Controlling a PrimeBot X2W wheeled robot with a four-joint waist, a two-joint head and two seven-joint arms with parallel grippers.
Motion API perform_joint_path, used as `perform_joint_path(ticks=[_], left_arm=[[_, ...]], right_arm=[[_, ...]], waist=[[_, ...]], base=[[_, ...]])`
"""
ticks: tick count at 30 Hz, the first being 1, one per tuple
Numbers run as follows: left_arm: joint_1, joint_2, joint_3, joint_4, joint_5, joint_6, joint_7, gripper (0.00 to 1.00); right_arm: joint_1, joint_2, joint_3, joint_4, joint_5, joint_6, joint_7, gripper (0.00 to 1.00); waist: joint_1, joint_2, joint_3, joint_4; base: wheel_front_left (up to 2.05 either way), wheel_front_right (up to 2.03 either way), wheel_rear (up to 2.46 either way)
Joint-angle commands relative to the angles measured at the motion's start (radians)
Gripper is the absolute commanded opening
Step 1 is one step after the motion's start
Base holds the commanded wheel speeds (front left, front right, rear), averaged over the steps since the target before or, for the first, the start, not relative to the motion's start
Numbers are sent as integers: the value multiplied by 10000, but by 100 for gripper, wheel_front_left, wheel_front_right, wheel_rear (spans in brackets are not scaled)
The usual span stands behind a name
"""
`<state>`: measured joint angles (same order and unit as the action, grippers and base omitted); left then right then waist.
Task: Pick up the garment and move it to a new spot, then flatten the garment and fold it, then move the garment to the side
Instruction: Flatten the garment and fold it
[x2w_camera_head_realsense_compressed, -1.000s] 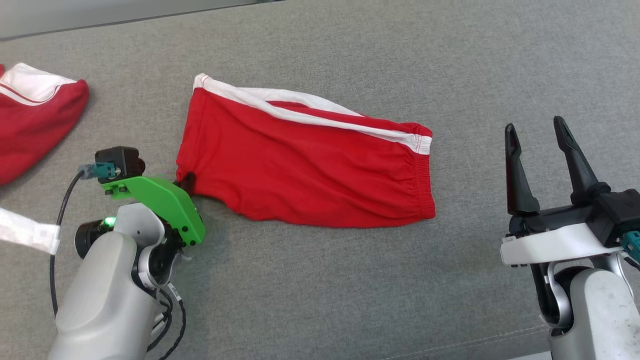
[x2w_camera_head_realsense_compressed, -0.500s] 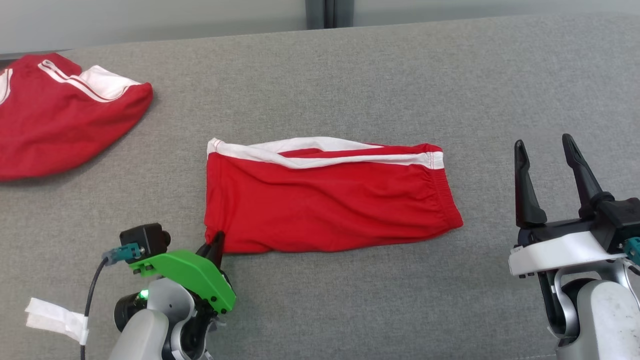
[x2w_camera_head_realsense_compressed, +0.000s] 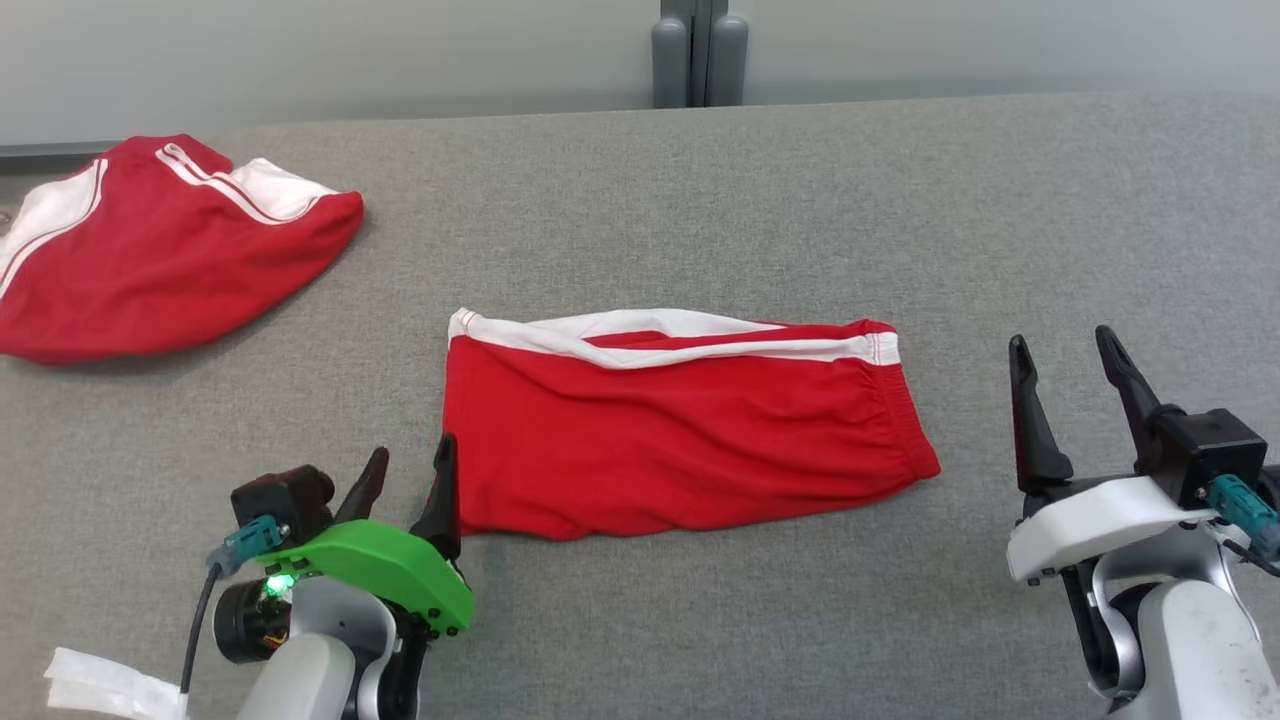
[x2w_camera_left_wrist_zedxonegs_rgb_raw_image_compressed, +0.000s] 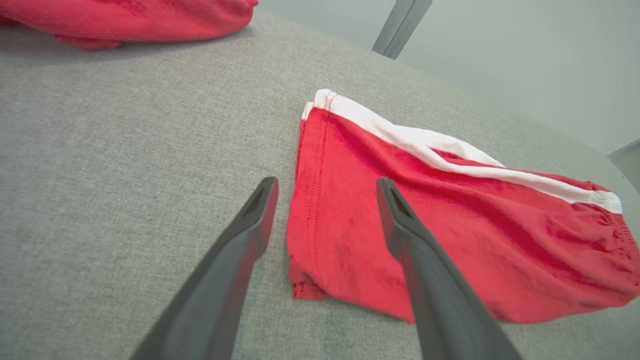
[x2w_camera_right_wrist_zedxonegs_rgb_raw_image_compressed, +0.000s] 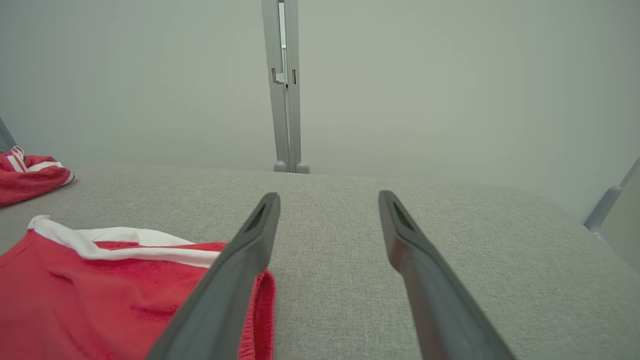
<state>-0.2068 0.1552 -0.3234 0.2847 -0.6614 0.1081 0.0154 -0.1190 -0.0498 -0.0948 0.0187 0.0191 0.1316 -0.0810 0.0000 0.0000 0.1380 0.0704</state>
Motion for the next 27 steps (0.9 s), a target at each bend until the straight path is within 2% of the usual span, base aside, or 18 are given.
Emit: perform_joint_path(ticks=[1, 4, 11, 20, 27], left_arm=[[-9, 129, -14, -16, 228, -82, -300, 100], [87, 274, -107, -52, 503, -203, -855, 100], [453, 435, -1, -44, 790, -29, -1676, 100], [698, 352, 39, -164, 656, 117, -1839, 100], [587, 296, -33, -175, 620, 134, -1795, 100]], right_arm=[[134, -13, -10, 161, 144, -18, 140, 100], [156, -13, -51, 503, 244, -18, 572, 100], [-323, -372, 413, 1775, 840, -18, 1863, 100], [-1504, -1365, 1495, 3979, 1646, -18, 3049, 100], [-2468, -1765, 2274, 5590, 2516, -18, 4006, 100]], waist=[[0, 0, -151, 100], [0, 0, -286, 213], [0, 0, -425, 595], [0, 0, -308, 1210], [0, 0, -157, 1494]], base=[[0, 0, 0], [0, 0, 0], [0, 0, 0], [0, 0, 0], [0, 0, 0]])
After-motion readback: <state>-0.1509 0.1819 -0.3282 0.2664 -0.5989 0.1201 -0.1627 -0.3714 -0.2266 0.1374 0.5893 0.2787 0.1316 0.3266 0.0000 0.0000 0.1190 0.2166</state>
